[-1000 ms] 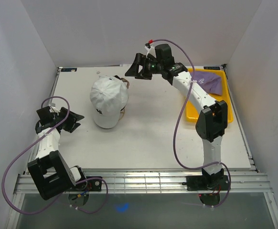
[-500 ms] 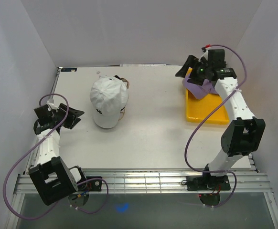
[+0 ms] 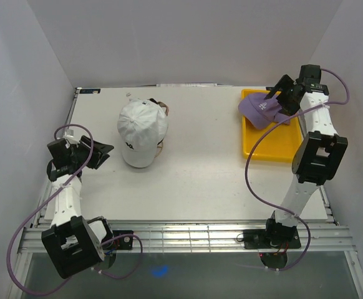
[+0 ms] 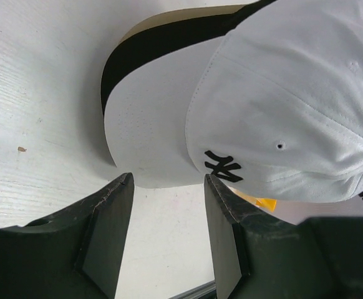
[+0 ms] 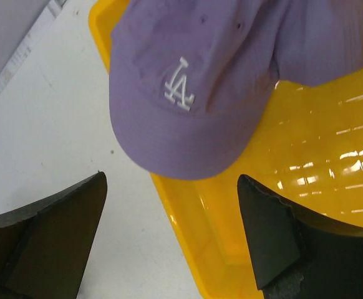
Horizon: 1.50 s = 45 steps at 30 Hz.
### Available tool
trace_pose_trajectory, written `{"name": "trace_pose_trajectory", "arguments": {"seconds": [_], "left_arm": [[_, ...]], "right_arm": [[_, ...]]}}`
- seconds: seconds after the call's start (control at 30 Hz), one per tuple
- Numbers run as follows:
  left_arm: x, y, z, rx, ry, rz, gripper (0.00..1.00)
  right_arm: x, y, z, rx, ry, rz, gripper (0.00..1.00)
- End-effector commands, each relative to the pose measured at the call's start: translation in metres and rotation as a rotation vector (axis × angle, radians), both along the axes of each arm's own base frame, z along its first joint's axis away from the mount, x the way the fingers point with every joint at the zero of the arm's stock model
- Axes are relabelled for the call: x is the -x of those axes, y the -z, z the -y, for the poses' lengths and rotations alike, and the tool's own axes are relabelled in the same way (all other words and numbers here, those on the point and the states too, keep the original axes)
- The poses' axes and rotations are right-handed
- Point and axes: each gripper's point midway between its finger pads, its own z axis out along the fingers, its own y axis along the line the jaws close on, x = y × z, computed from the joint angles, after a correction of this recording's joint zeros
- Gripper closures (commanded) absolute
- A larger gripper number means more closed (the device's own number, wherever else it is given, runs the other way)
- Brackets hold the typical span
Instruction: Stack the hats
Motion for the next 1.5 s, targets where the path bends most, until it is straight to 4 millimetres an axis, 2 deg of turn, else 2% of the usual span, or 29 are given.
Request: {"name": "trace_pose_trajectory", "arguments": {"seconds": [0.0,0.03,0.07,0.1,0.2,0.23,0.3,0.33,0.57,0.73,0.77,0.9,1.0,1.03,1.07,1.2,1.27,1.37,1.4,1.47], "left_arm": [[0.007,-0.005,0.005,-0.026,0.012,0.027,0.40],[0.008,-0.005,0.006,-0.028,0.011,0.029,0.40],[0.009,-0.005,0.006,-0.030,0.013,0.033,0.41],[0.009,-0.006,0.006,-0.031,0.014,0.033,0.40],[0.008,-0.011,0.006,-0.038,0.016,0.044,0.41],[0.008,-0.011,0.006,-0.040,0.016,0.044,0.41],[0.008,-0.012,0.006,-0.045,0.019,0.044,0.41],[0.008,-0.012,0.006,-0.051,0.020,0.045,0.41],[0.010,-0.018,0.004,-0.075,0.006,0.065,0.40],[0.011,-0.024,0.002,-0.093,0.004,0.072,0.40],[0.011,-0.026,0.002,-0.098,0.004,0.077,0.40],[0.014,-0.029,0.002,-0.110,-0.001,0.085,0.40],[0.015,-0.031,0.002,-0.113,-0.004,0.087,0.40],[0.015,-0.033,0.002,-0.115,-0.003,0.093,0.40],[0.016,-0.034,0.003,-0.115,-0.002,0.094,0.40],[0.016,-0.043,0.003,-0.127,0.000,0.115,0.40],[0.016,-0.048,0.003,-0.134,0.001,0.127,0.40],[0.015,-0.056,0.004,-0.144,0.011,0.149,0.39],[0.015,-0.060,0.004,-0.146,0.015,0.159,0.38],[0.013,-0.069,0.003,-0.157,0.015,0.180,0.37]], "right_arm": [[-0.031,-0.015,0.023,0.003,0.118,0.052,0.10],[-0.037,-0.002,0.027,0.004,0.133,0.029,0.10],[-0.042,-0.004,0.032,0.005,0.146,0.037,0.10],[-0.046,0.009,0.034,-0.012,0.159,0.012,0.10],[-0.058,0.014,0.036,-0.044,0.162,0.013,0.09],[-0.061,0.026,0.036,-0.049,0.163,-0.008,0.09],[-0.067,0.030,0.036,-0.060,0.165,-0.006,0.10],[-0.070,0.038,0.035,-0.069,0.164,-0.016,0.10],[-0.076,0.061,0.031,-0.091,0.144,-0.023,0.12],[-0.073,0.070,0.030,-0.087,0.127,-0.031,0.24],[-0.073,0.071,0.030,-0.088,0.126,-0.033,0.31],[-0.074,0.075,0.026,-0.107,0.110,-0.031,0.45],[-0.073,0.079,0.025,-0.106,0.107,-0.035,0.50],[-0.074,0.078,0.026,-0.103,0.105,-0.030,0.53],[-0.074,0.077,0.025,-0.105,0.103,-0.028,0.66],[-0.073,0.066,0.021,-0.122,0.093,-0.003,0.86],[-0.074,0.056,0.020,-0.130,0.096,0.020,0.92],[-0.073,0.028,0.017,-0.137,0.093,0.073,0.92],[-0.072,0.010,0.017,-0.137,0.093,0.104,0.92],[-0.071,-0.009,0.016,-0.146,0.100,0.141,0.92]]}}
